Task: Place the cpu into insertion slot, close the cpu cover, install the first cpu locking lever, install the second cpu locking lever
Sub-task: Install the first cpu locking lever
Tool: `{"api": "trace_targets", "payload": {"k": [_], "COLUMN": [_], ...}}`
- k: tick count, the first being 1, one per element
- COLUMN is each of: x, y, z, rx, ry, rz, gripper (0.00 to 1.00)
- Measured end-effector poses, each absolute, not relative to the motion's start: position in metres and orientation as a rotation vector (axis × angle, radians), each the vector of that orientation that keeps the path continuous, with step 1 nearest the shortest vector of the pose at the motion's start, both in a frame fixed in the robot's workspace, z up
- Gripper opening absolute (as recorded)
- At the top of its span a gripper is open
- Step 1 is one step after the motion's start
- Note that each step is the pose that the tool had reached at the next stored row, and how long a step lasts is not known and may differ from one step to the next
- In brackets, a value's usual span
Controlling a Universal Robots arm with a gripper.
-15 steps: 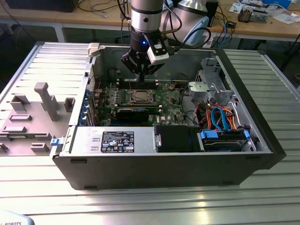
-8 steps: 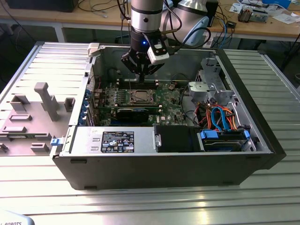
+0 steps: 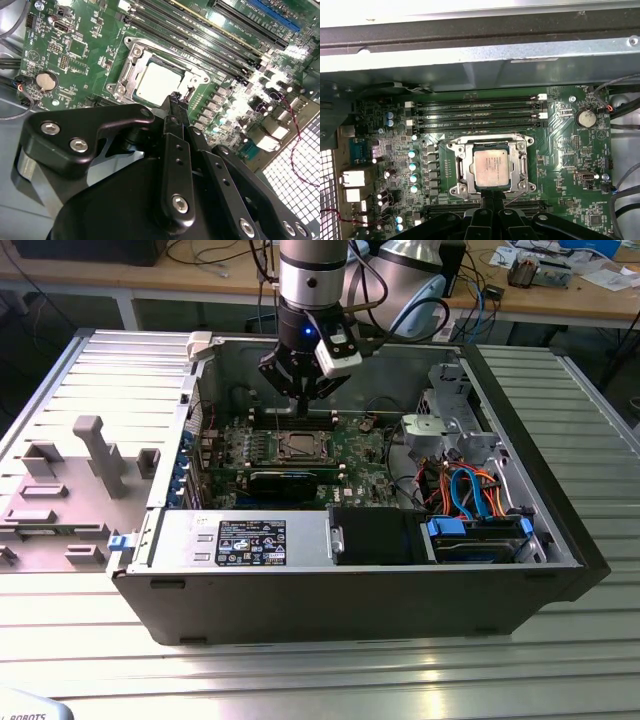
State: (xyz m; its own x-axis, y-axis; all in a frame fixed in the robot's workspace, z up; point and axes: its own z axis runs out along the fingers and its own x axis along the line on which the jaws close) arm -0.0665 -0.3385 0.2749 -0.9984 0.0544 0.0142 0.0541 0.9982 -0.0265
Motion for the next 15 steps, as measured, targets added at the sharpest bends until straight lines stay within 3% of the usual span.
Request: {"api": "trace_targets", "payload": {"k": [15], "x": [-0.0665], "y": [-0.3385], "z": [0.2747], "rx": [-0.046], "ry": [-3.126], "rz": [0.041], "gripper": [0.11]}}
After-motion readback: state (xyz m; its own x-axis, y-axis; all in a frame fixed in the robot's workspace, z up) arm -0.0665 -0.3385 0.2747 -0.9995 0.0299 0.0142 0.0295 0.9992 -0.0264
